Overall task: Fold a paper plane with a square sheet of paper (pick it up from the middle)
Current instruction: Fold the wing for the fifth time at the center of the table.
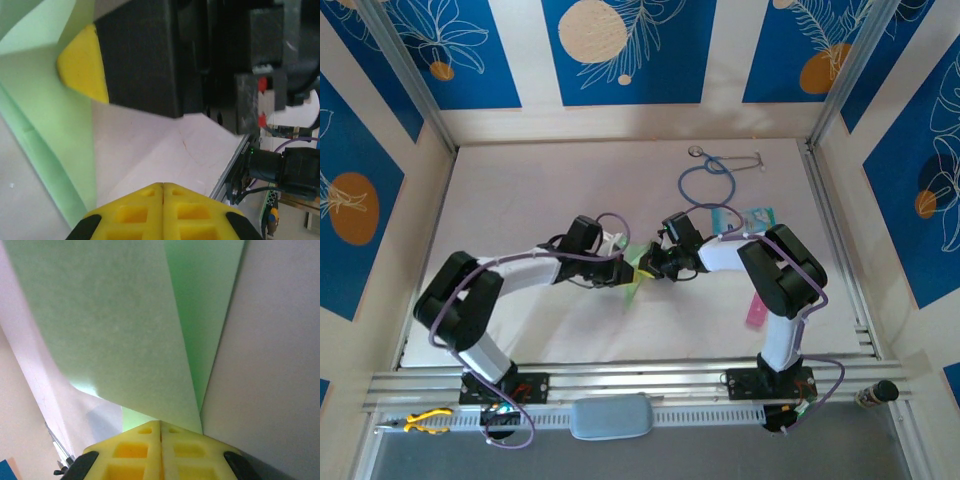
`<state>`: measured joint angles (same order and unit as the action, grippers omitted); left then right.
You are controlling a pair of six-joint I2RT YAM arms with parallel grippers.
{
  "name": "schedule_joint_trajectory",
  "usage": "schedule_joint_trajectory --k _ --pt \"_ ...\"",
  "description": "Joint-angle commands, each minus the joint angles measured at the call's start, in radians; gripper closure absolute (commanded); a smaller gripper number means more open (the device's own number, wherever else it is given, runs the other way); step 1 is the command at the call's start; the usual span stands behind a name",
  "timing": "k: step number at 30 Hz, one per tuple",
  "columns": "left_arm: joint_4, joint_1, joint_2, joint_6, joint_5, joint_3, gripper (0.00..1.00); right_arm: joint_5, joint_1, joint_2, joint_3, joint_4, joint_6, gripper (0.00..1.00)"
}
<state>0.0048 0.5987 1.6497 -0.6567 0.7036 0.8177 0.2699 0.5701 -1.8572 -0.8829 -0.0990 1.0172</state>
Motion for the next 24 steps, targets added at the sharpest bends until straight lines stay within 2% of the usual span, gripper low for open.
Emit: schedule_joint_trajectory --k 1,10,24 --pt "-0.011 0.011 0.056 0.001 0.033 0.034 0.92 -0.032 0.004 -0.04 0.005 0.089 -0.015 0.93" --pt "-0.041 0.011 0.14 0.041 -0.017 0.089 0.91 -0.026 0.005 -0.036 0.008 0.083 -0.011 0.93" --pt "-0.082 0.012 0.175 0.119 -0.121 -0.019 0.94 -0.019 0.005 -0.008 0.015 0.063 -0.011 0.92"
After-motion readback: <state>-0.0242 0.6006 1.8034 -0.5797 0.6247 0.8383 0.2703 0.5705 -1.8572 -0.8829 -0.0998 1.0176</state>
